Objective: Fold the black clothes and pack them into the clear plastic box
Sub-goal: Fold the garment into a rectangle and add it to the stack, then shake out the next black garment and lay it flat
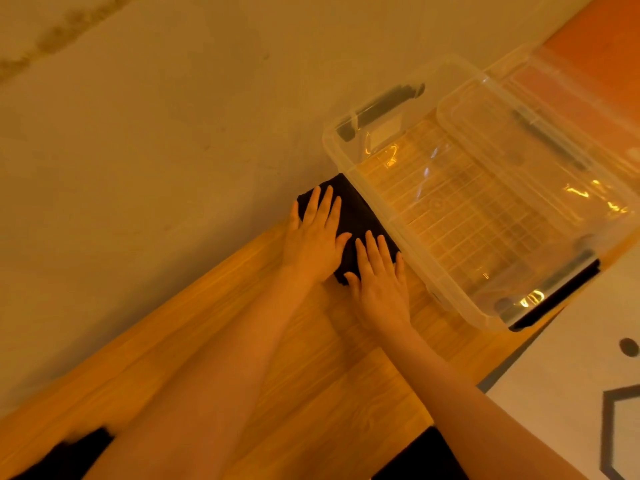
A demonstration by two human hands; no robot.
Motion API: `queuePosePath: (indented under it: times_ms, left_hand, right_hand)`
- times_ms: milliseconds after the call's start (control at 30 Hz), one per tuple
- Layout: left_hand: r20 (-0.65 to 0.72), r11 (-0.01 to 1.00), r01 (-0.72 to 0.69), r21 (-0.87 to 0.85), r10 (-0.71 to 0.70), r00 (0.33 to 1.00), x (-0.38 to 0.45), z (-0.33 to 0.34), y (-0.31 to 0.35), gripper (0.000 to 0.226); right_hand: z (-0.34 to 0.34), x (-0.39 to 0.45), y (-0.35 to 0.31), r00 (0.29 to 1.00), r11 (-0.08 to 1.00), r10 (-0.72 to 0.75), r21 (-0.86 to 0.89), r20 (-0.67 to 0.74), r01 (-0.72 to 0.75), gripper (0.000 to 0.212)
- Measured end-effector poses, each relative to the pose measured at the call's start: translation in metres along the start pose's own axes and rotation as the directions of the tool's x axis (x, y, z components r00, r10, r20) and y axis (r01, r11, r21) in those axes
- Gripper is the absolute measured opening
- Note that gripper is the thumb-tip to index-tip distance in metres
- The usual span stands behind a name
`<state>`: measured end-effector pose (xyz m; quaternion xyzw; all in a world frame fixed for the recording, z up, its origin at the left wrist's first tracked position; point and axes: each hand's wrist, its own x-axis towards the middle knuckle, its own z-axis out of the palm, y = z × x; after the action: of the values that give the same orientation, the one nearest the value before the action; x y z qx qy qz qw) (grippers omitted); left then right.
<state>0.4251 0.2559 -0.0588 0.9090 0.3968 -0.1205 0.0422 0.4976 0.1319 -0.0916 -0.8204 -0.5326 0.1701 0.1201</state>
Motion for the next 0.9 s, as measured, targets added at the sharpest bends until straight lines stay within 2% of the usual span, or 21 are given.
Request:
queuePosePath:
  times_ms: [133,267,367,433,500,533,600,667,767,900]
  left_hand:
    - [0.076,0.998,0.019,0.066,-0.024,0.997,0.007,0.003,0.002,0.069]
    - [0.125,0.993,0.029,0.112,-0.043,0.991,0.010,-0.004,0.009,0.070]
    - [0.184,0.990,0.004,0.143,-0.031,0.983,0.008,-0.018,0.006,0.070]
    - [0.134,0.996,0.028,0.089,-0.040,0.990,-0.003,-0.025,0.002,0.067]
    - [0.051,0.995,0.102,-0.018,-0.100,0.994,-0.029,-0.029,-0.004,0.065]
    - [0.034,0.988,0.140,-0.065,-0.138,0.990,-0.047,-0.028,-0.007,0.065]
    - [0.057,0.967,0.223,-0.126,-0.217,0.975,-0.091,-0.018,-0.014,0.065]
    - [0.108,0.915,0.356,-0.190,-0.341,0.934,-0.143,-0.006,-0.023,0.065]
    - [0.170,0.767,0.571,-0.294,-0.546,0.820,-0.223,0.013,-0.039,0.066]
    - [0.182,0.648,0.731,-0.215,-0.709,0.681,-0.326,0.039,-0.063,0.078]
  right_hand:
    - [-0.005,0.004,0.004,0.998,1.000,0.005,-0.008,0.069,-0.004,0.062]
    - [-0.007,-0.001,0.004,0.997,1.000,0.004,-0.005,0.074,-0.004,0.061]
    - [-0.014,0.000,0.003,0.992,1.000,0.006,0.003,0.129,-0.007,0.060]
    - [-0.022,-0.001,0.001,0.990,1.000,-0.005,-0.005,0.144,0.006,0.064]
    - [-0.030,-0.008,-0.003,0.998,1.000,-0.027,0.015,0.063,0.026,0.080]
    - [-0.034,-0.015,-0.007,0.999,0.999,-0.048,0.003,0.025,0.048,0.088]
    - [-0.039,-0.031,-0.021,0.993,0.993,-0.119,-0.014,0.015,0.119,0.090]
    - [-0.036,-0.047,-0.044,0.973,0.977,-0.212,-0.018,0.089,0.214,0.088]
    - [-0.021,-0.071,-0.089,0.908,0.917,-0.376,-0.064,0.185,0.393,0.091]
    - [0.002,-0.106,-0.151,0.740,0.790,-0.537,-0.067,0.404,0.610,0.122]
